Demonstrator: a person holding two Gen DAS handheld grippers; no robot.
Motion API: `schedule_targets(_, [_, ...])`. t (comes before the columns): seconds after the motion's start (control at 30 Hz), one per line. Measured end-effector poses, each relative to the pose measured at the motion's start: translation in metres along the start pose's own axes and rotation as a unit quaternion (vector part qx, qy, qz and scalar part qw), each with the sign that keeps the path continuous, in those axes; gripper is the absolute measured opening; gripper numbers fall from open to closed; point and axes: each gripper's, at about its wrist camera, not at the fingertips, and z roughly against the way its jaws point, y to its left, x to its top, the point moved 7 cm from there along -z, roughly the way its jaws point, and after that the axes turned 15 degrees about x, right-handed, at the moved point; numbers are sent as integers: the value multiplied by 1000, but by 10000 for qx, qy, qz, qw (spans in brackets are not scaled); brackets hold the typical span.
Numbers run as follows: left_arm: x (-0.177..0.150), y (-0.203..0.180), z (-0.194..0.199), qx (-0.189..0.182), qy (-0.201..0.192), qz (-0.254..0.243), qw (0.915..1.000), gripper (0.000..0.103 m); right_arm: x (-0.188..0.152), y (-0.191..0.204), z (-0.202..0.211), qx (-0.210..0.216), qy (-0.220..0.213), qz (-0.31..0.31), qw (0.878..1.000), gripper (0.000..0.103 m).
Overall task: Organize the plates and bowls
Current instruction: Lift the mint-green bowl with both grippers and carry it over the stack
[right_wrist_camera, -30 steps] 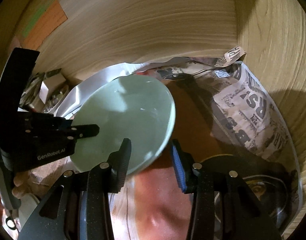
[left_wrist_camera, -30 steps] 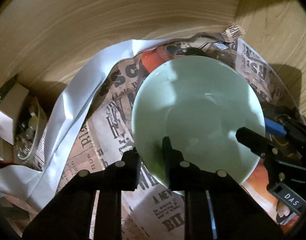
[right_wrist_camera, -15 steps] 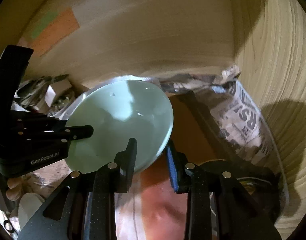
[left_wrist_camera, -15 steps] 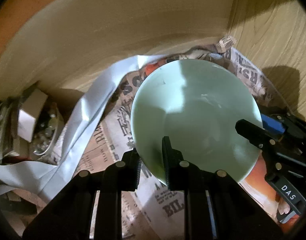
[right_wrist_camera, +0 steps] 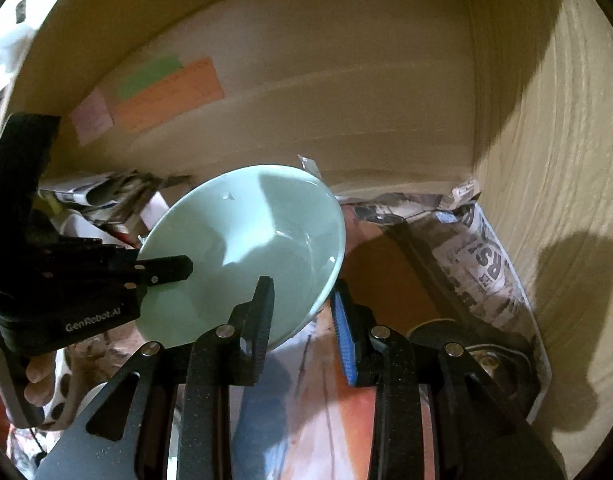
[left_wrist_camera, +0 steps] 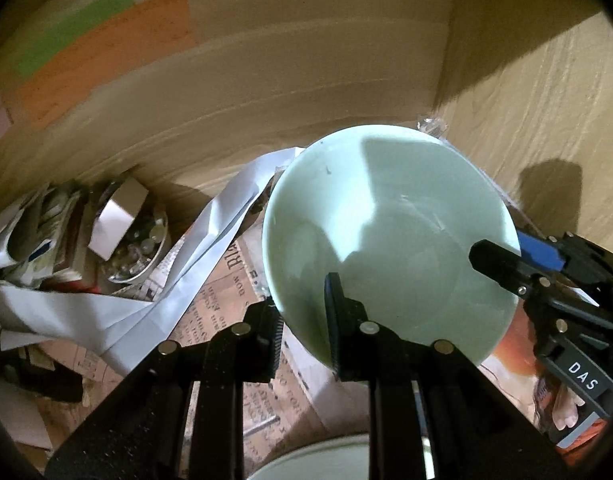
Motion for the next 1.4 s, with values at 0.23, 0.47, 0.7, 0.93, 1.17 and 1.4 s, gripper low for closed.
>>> schedule_targets(0.23, [-17, 18, 26, -67, -222, 223, 9995, 19, -5, 27, 11, 69, -86, 121, 9999, 27])
schedule_targets(0.47, [-39, 42, 50, -86, -383, 501, 9980, 19, -11, 59, 14, 189, -114, 292, 9993, 27])
schedule_targets(0.7, [-62, 68, 68, -45, -493, 765, 9958, 19, -17, 90, 13, 364, -114, 461, 9982, 27])
schedule_targets(0.93, [-87, 89, 85, 95, -561, 973, 9936, 19, -27, 118, 8, 550, -52, 600, 9967, 27])
schedule_targets(1.17, [-113, 114, 99, 197, -669, 1226, 9900, 19, -37, 147, 5, 772, 20, 737, 9943, 27])
schedule_targets(1.4, [-141, 136, 115, 323, -775, 1481, 9854, 19, -48, 177, 3, 986, 93, 897, 9910, 27])
